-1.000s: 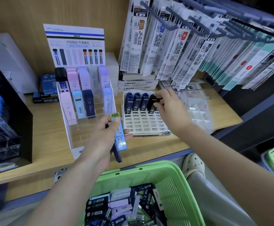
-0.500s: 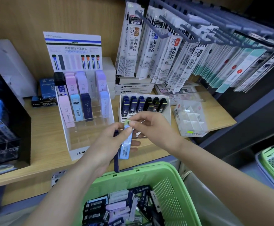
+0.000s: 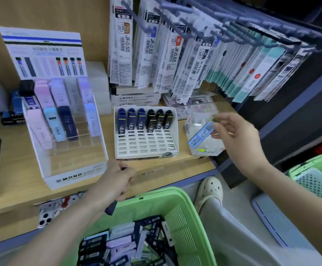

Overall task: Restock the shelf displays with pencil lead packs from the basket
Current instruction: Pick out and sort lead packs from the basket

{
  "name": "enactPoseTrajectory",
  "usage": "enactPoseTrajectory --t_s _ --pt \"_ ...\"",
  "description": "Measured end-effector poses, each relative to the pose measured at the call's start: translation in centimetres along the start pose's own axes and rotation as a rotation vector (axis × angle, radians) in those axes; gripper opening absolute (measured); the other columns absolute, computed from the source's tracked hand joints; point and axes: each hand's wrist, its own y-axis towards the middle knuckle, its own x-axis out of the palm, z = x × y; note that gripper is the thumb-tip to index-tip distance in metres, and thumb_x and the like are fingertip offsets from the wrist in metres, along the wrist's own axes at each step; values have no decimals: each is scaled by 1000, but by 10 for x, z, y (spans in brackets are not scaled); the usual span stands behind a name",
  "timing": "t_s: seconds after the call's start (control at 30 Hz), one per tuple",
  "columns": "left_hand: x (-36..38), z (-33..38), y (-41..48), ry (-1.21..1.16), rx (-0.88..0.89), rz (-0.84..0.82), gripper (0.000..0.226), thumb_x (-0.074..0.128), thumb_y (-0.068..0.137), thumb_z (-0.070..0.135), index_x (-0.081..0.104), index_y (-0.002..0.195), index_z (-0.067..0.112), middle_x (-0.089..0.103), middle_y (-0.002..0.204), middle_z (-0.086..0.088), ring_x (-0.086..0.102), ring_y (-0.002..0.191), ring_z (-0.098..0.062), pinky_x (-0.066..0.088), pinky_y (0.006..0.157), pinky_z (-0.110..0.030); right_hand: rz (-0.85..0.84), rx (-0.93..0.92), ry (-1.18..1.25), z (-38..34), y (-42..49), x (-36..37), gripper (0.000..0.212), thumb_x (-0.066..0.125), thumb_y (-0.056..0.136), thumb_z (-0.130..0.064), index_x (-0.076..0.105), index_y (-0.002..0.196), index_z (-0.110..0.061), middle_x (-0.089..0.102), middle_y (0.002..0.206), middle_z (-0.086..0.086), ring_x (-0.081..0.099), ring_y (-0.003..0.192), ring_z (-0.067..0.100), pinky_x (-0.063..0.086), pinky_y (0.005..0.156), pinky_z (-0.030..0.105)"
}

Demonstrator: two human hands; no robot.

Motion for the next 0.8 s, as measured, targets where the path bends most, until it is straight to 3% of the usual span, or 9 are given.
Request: enactPoseTrajectory --t_s 0.13,0.2,0.27,0.33,0.43,0.63,0.73,0.8 --pt "23 4 14 54 65 37 19 43 96 -2 48 78 2 45 57 -10 36 42 -17 30 41 -25 150 -48 -169 29 23 -25 12 55 94 -14 55 104 -20 57 86 -11 60 87 17 52 82 29" --pt "39 16 20 81 138 53 12 43 99 8 50 90 6 53 68 -5 38 43 -13 32 39 -21 170 -74 -229 40 38 -31 14 53 95 -14 56 108 -14 56 90 -4 57 88 16 48 80 26" --pt "53 33 30 224 322 81 10 49 97 15 52 87 17 52 71 1 39 49 -12 32 43 -19 168 -90 -272 48 54 -34 16 51 96 -14 56 111 -11 56 92 -1 54 86 14 43 75 21" --pt "67 55 44 410 548 134 10 57 92 16 55 83 20 55 75 2 47 62 -12 35 53 -15 162 -82 -287 55 72 -34 16 50 97 -15 56 111 -11 55 91 0 53 84 14 44 76 24" --pt "88 83 73 511 711 156 10 64 86 16 55 84 21 53 84 6 48 75 -6 34 62 -10 124 -77 -277 65 93 -30 17 48 97 -13 56 111 -9 58 98 3 56 89 17 47 80 29" --pt "118 103 121 821 723 108 22 69 84 28 54 98 19 39 104 3 48 89 -15 42 77 -28 -6 -100 -309 86 114 -17 15 50 95 -10 58 108 -9 62 106 12 58 102 25 47 91 44" --pt "124 104 130 923 735 127 16 65 87 28 53 92 20 41 110 1 51 93 -20 47 80 -37 -69 -125 -364 98 119 -12 15 52 94 -9 60 106 -9 54 100 5 55 93 21 45 89 37" --pt "127 105 133 942 776 133 10 60 91 25 52 89 19 45 114 0 51 93 -20 45 76 -36 -81 -130 -368 103 121 -9 15 54 93 -7 62 105 -8 50 103 4 51 90 17 44 87 32"
